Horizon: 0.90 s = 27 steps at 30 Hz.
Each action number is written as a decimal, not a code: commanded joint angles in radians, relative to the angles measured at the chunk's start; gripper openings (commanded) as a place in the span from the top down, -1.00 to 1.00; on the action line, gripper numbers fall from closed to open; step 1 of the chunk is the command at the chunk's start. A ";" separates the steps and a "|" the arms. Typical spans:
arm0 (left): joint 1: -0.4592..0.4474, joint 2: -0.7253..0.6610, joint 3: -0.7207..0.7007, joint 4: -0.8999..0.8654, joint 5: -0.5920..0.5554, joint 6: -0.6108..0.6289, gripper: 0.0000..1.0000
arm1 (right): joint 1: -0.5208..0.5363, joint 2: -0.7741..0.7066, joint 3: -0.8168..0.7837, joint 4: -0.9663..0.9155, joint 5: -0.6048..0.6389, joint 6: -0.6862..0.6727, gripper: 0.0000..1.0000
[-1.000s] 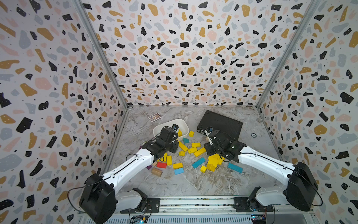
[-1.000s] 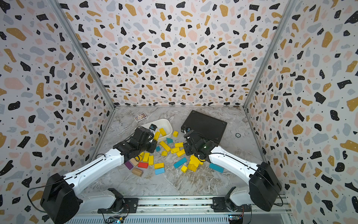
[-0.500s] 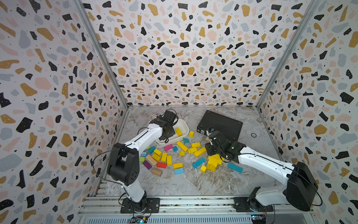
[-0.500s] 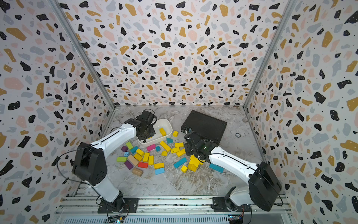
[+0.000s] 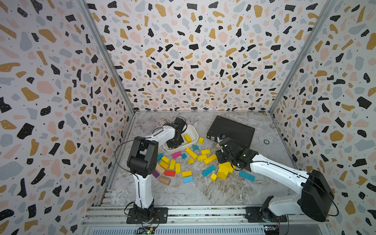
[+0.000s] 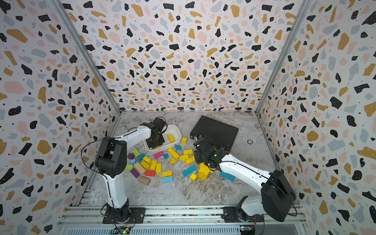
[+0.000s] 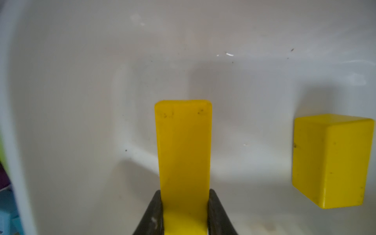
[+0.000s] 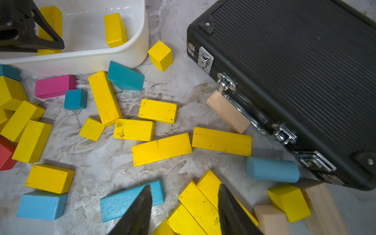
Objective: Pick out the yellow building blocks
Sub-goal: Place the building block in the storage box, then pick up the building block from the center of the board.
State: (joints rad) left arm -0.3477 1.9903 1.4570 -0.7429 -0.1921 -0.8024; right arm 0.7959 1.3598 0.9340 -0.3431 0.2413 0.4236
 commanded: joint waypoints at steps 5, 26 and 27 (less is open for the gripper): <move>0.004 -0.025 0.020 0.006 0.023 0.052 -0.07 | -0.004 -0.016 0.006 0.020 0.017 0.010 -0.10; 0.003 -0.701 -0.425 0.172 -0.070 0.086 -0.15 | -0.001 0.514 0.531 -0.152 -0.385 -0.319 -0.05; 0.003 -0.726 -0.443 0.179 -0.075 0.085 -0.17 | 0.000 0.540 0.551 -0.151 -0.391 -0.326 -0.04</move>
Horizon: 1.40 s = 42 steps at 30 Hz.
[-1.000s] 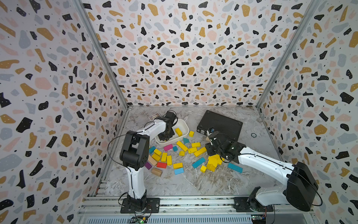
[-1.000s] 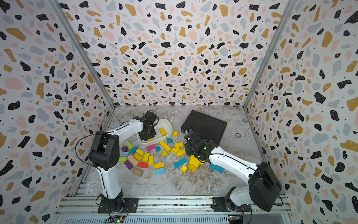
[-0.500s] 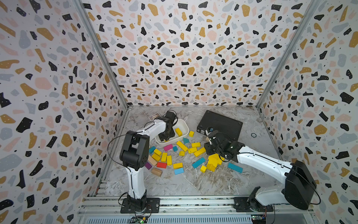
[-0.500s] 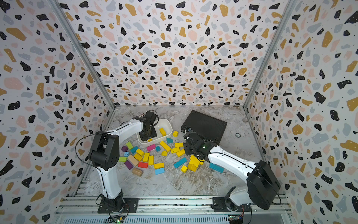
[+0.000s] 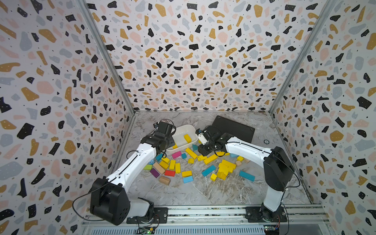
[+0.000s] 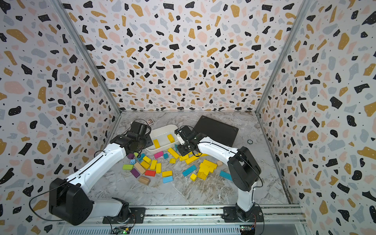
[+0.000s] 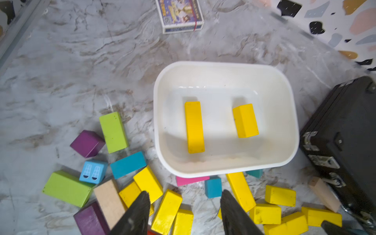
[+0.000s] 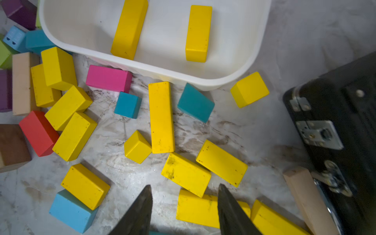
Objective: Pick out the yellow building blocks
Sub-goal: Pick up the building block from the center of the board.
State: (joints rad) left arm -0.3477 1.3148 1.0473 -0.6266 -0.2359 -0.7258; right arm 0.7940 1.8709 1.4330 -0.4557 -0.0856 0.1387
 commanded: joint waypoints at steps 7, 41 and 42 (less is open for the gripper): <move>0.005 -0.141 -0.102 0.068 -0.065 -0.041 -0.26 | 0.011 0.192 0.215 -0.092 -0.072 -0.071 0.01; 0.005 -0.164 -0.125 0.105 -0.084 -0.038 -0.28 | 0.034 0.421 0.385 -0.166 0.050 -0.037 0.30; 0.006 -0.164 -0.124 0.105 -0.087 -0.039 -0.28 | 0.033 0.421 0.383 -0.165 0.060 -0.037 0.32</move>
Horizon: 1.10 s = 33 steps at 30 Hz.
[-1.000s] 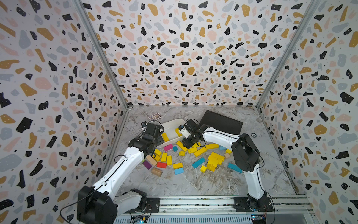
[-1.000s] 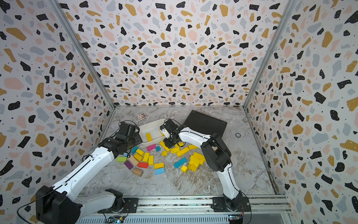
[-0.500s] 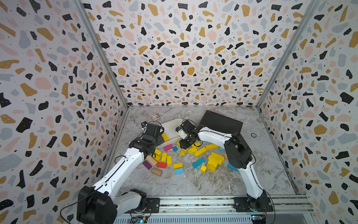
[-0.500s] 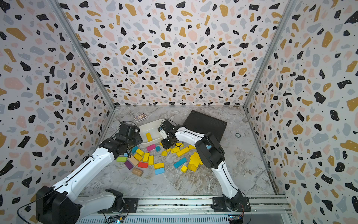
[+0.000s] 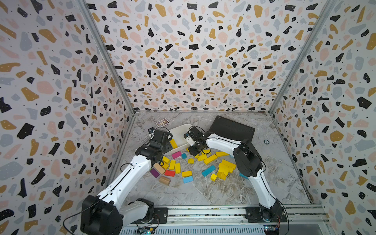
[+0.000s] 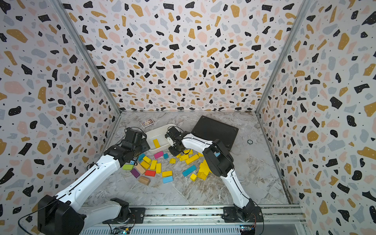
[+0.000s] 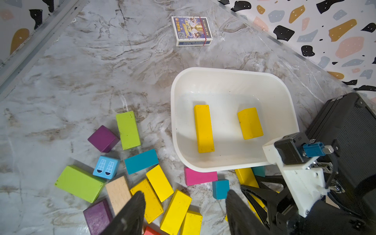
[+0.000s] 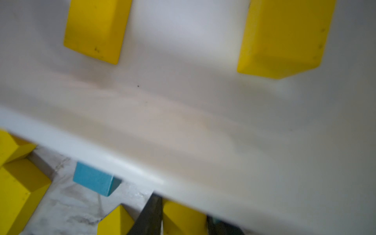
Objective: Pick out the yellow building blocks
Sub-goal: Pick up the building block from the center of the board.
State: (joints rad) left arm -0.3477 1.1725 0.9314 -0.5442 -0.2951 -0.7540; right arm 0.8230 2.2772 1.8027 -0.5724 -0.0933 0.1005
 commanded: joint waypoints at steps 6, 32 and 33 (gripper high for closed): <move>0.007 -0.026 0.023 0.004 -0.019 -0.003 -0.28 | 0.008 -0.013 -0.019 -0.025 0.107 0.020 0.52; 0.006 -0.127 -0.112 0.475 0.663 -0.062 -0.72 | 0.007 -0.583 -0.429 0.433 -0.150 0.168 0.80; 0.006 -0.119 -0.111 0.496 0.691 -0.061 -0.71 | 0.007 -0.593 -0.427 0.440 -0.153 0.173 0.80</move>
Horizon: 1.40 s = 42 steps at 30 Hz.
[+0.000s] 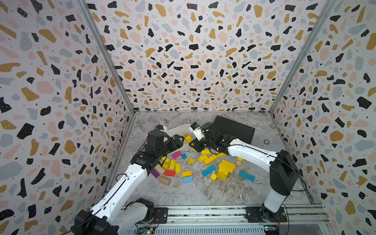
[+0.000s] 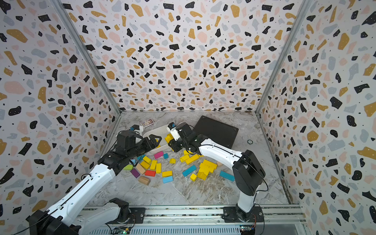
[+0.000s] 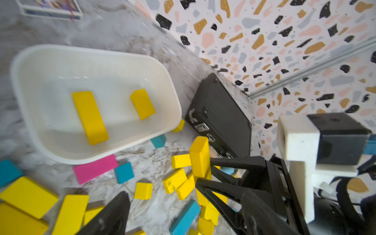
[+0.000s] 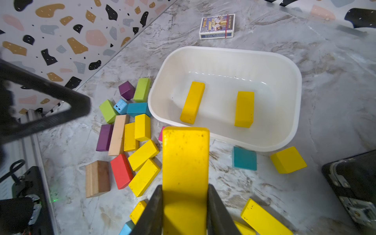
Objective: Pick out the yellow building blocks
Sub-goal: Pick up the building block from the center of the board, then place the building block in the storage box.
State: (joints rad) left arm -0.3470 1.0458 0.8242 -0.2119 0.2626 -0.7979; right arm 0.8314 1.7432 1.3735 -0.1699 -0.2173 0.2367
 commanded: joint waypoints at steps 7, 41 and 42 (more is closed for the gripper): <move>0.005 0.077 0.026 0.263 0.241 -0.025 -0.43 | -0.002 -0.082 0.035 0.063 -0.098 0.062 0.79; 0.064 0.443 0.327 -0.178 -0.217 -0.017 1.00 | -0.014 -0.231 -0.201 0.057 0.245 0.113 -0.48; 0.070 0.476 0.349 -0.159 -0.211 -0.010 1.00 | -0.014 -0.238 -0.212 0.055 0.257 0.116 -0.48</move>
State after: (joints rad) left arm -0.2970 1.4639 1.1217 -0.3538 0.0803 -0.8246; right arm 0.8207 1.5482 1.1786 -0.0860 -0.0654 0.3428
